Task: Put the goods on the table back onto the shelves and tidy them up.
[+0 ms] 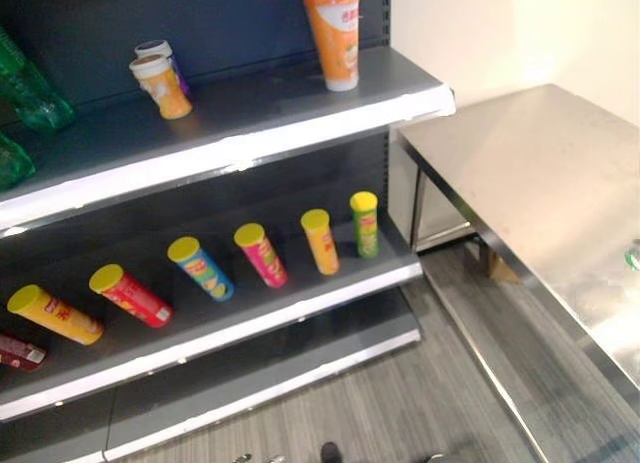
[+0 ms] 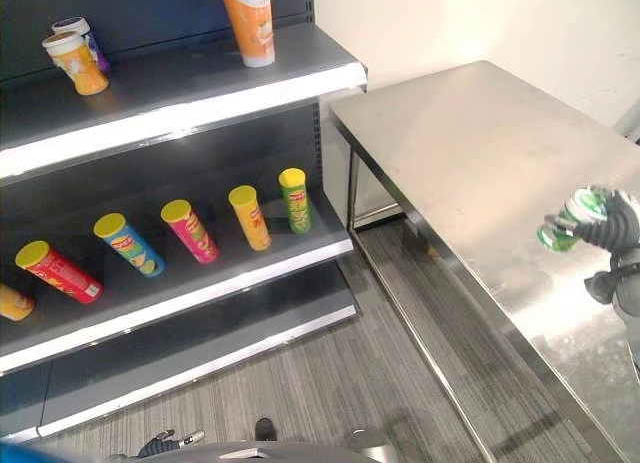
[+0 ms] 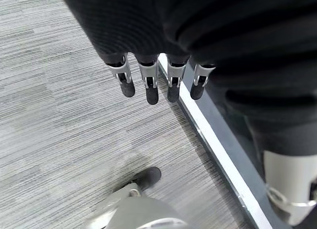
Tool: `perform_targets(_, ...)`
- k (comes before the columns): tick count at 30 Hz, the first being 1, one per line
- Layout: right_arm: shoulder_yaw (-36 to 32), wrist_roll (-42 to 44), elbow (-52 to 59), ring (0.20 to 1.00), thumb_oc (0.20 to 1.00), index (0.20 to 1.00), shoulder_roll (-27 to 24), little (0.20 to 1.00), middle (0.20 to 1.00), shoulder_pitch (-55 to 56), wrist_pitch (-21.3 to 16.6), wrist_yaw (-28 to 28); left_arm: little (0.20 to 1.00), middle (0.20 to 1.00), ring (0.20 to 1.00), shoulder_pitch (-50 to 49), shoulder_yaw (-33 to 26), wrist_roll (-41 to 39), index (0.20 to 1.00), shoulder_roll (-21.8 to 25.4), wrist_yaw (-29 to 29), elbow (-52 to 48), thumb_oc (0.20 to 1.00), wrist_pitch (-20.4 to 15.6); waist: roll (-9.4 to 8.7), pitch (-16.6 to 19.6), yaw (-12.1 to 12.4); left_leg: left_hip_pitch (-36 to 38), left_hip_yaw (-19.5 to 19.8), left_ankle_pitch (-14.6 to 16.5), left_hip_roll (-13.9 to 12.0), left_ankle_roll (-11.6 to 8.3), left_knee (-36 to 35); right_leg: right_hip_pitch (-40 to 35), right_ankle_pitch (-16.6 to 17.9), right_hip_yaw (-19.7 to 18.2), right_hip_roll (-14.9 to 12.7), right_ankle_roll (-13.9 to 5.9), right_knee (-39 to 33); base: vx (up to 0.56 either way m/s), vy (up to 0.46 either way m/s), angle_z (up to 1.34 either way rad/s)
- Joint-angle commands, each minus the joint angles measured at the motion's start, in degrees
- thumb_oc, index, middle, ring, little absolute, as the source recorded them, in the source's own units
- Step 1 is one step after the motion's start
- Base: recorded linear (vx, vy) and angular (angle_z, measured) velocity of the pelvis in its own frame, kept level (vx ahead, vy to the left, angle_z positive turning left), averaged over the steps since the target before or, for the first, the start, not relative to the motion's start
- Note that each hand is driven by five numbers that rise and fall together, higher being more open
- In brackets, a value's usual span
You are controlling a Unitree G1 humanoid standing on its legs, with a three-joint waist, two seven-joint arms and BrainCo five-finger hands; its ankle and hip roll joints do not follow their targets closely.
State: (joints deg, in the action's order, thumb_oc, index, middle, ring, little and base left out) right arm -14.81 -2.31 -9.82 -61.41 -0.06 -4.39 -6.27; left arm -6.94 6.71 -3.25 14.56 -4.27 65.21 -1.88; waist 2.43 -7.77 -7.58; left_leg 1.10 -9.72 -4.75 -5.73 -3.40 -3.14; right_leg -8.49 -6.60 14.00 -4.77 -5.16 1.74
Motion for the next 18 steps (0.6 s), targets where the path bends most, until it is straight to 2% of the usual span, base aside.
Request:
perform_targets(1,-0.3,1.3,5.9,0.2,0.2,0.2,-2.0,0.2,0.2,-5.5,-4.6,-1.2,1.0,1.0,1.0,2.9,-1.5,0.8,1.0,2.0,-0.9,-0.9,1.0,-0.3,-4.41,-0.1,2.3,2.7,-0.2,4.9,-5.2,-6.11,3.4,3.7,1.1,-3.8,-1.5,-1.8,-2.8,-0.02,-0.052,0.14)
perform_targets(4,1.9,1.0,10.0,0.2,0.2,0.2,-3.3,0.2,0.2,-8.8,-5.5,-0.7,1.0,1.0,1.0,2.6,-1.5,0.4,1.0,2.0,-1.0,-1.5,1.0,-0.4,-4.72,-0.3,3.1,2.3,0.6,4.2,-5.7,-6.66,3.7,3.5,0.9,-3.3,-1.0,-1.52,-3.0,-0.03,-0.051,0.16)
perform_targets(8,8.3,2.9,16.7,0.2,0.2,0.2,-5.7,0.2,0.2,-18.1,-7.7,0.7,1.0,1.0,1.0,2.1,-0.8,-0.5,1.0,1.5,-1.0,-1.5,1.0,-0.6,-5.6,-0.3,5.2,0.9,2.7,3.4,-6.4,-7.13,3.5,3.4,0.8,-2.0,-0.3,-1.23,-3.3,-0.05,-0.036,0.18)
perform_targets(10,12.0,3.5,17.1,0.2,0.2,0.2,-7.4,0.2,0.2,-23.5,-7.9,0.4,1.0,1.0,1.0,2.4,-0.2,-1.0,1.0,1.4,-1.1,-1.3,1.0,-0.4,-6.07,-0.5,5.7,-0.1,1.7,3.4,-7.0,-7.2,4.7,2.9,0.6,0.3,-1.1,-1.41,-3.3,-0.07,0.024,0.55)
perform_targets(13,16.5,3.0,16.6,0.2,0.2,0.2,-9.2,0.2,0.2,-28.7,-7.2,0.7,1.0,1.0,1.0,2.3,0.5,-0.8,1.0,1.3,-1.0,-0.3,1.0,-0.1,-5.86,-0.2,6.9,-0.6,-1.0,3.3,-7.9,-6.84,5.5,2.5,0.7,2.8,-2.4,-1.8,-2.8,-0.02,0.1,0.59)
perform_targets(15,21.9,2.4,15.5,0.2,0.2,0.2,-10.4,0.2,0.2,-34.1,-6.4,1.2,1.0,1.0,1.0,2.6,1.2,-0.1,1.0,0.9,-1.3,1.1,1.0,0.0,-5.53,0.6,7.8,-0.4,-1.0,4.0,-6.6,-6.41,5.2,1.4,1.5,5.1,-4.5,-2.89,-2.4,0.04,0.209,0.65)
perform_targets(16,22.3,2.4,15.4,0.2,0.2,0.2,-10.4,0.2,0.2,-34.6,-6.4,1.2,1.0,1.0,1.0,2.6,1.1,-0.1,1.0,0.8,-1.3,1.1,1.0,0.0,-5.5,0.6,7.7,-0.4,-1.0,4.0,-6.5,-6.36,5.2,1.4,1.5,5.2,-4.6,-2.95,-2.4,0.04,0.208,0.73)
perform_targets(18,25.8,1.1,14.0,0.2,0.2,0.2,-10.2,0.2,0.2,-38.2,-5.6,0.9,1.0,1.0,1.0,2.4,2.2,0.7,1.0,1.1,-1.3,1.6,1.0,0.0,-5.42,1.1,8.4,-0.3,-0.1,5.2,-4.5,-5.39,5.0,1.5,2.1,5.9,-6.8,-3.91,-1.2,0.03,0.232,0.6)
